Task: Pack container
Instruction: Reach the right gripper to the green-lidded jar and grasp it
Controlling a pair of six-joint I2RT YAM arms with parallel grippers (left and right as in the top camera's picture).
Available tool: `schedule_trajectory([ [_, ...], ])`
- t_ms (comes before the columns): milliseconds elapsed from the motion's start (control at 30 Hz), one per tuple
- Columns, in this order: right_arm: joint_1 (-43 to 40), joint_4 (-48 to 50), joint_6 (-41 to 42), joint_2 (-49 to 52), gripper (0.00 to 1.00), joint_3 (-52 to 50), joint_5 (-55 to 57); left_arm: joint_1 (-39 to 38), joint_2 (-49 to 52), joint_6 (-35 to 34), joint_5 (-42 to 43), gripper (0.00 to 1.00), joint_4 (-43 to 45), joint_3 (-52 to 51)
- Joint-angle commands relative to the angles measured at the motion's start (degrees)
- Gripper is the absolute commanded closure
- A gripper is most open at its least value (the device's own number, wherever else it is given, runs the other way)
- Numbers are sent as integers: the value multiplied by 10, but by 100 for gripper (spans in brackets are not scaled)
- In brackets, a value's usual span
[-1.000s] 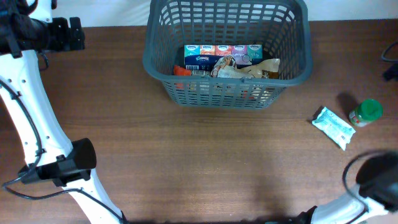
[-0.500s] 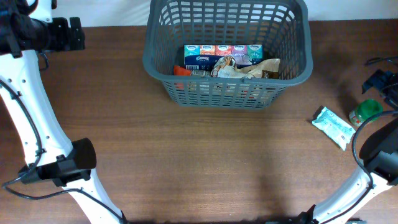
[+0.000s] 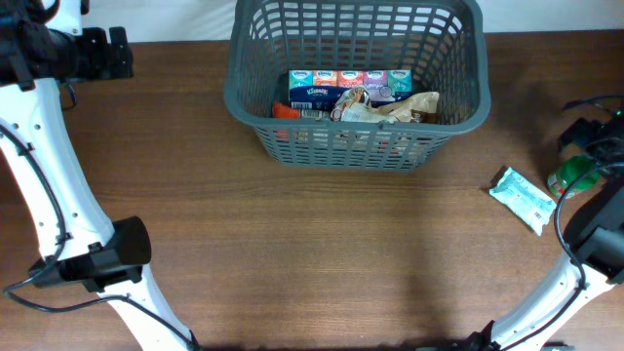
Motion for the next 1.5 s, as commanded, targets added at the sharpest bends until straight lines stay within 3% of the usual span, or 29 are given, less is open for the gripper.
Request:
schedule_trajectory([
  [0, -4, 15, 19, 6, 0, -38, 11, 3, 5, -7, 0, 1, -1, -1],
  [300, -4, 78, 20, 6, 1, -102, 11, 3, 5, -7, 0, 1, -1, -1],
  [733, -4, 109, 20, 6, 6, -107, 0, 3, 5, -7, 0, 1, -1, -1],
  [933, -4, 106, 20, 6, 15, -107, -4, 3, 5, -7, 0, 1, -1, -1],
  [1300, -4, 102, 20, 6, 44, -107, -5, 3, 5, -7, 0, 1, -1, -1],
  [1467, -4, 102, 17, 5, 45, -105, -17, 3, 5, -7, 0, 1, -1, -1],
])
